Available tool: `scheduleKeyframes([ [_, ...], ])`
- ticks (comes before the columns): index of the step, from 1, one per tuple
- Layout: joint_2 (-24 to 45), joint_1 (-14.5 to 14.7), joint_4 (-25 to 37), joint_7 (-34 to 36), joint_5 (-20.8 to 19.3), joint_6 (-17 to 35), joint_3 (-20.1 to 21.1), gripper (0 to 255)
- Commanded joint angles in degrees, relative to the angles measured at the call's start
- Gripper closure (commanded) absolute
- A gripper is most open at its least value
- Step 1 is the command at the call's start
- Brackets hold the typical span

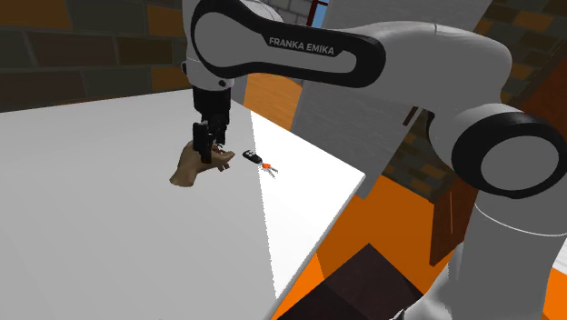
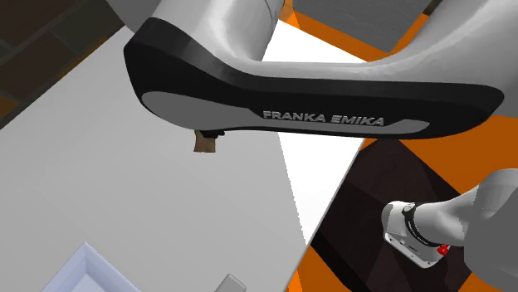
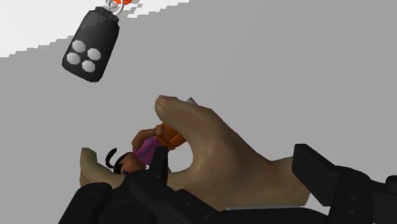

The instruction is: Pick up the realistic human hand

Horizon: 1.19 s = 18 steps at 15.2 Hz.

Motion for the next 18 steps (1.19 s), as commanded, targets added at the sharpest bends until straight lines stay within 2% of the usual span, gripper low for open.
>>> scheduleKeyframes([
  [1,0.1,-0.1,-1.4,0.0,-0.1,1.5,0.0,0],
  [6,-0.1,-0.3,-4.4,0.1,-0.1,4.4,-0.1,0],
  [7,-0.1,-0.3,-4.4,0.1,-0.1,4.3,-0.1,255],
  [16,0.0,-0.3,-4.4,0.1,-0.1,4.4,-0.1,255],
  [18,0.0,-0.2,-2.8,0.0,-0.1,2.8,0.0,255],
])
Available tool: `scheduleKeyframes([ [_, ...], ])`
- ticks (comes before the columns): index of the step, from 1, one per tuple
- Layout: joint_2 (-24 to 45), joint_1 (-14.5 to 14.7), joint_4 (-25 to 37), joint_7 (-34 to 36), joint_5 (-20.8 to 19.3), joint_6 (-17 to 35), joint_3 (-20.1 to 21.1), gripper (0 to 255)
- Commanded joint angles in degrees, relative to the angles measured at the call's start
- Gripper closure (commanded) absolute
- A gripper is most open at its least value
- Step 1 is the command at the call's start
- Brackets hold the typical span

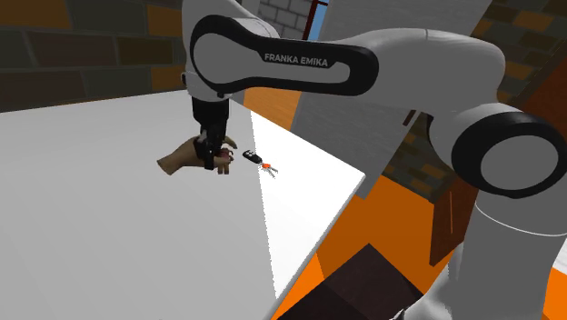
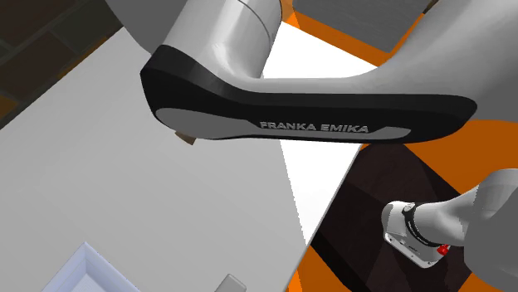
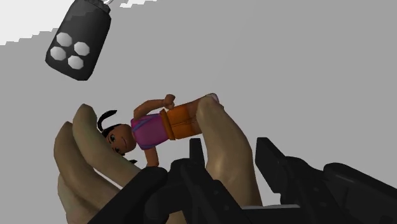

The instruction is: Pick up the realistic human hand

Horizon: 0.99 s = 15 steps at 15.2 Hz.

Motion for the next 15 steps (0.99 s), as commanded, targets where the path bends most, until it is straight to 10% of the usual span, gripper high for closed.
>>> scheduleKeyframes([
  [1,0.1,0.1,1.5,0.0,0.0,-1.4,0.0,255],
  [15,2.4,1.4,14.5,-0.4,-0.6,-12.1,0.1,255],
])
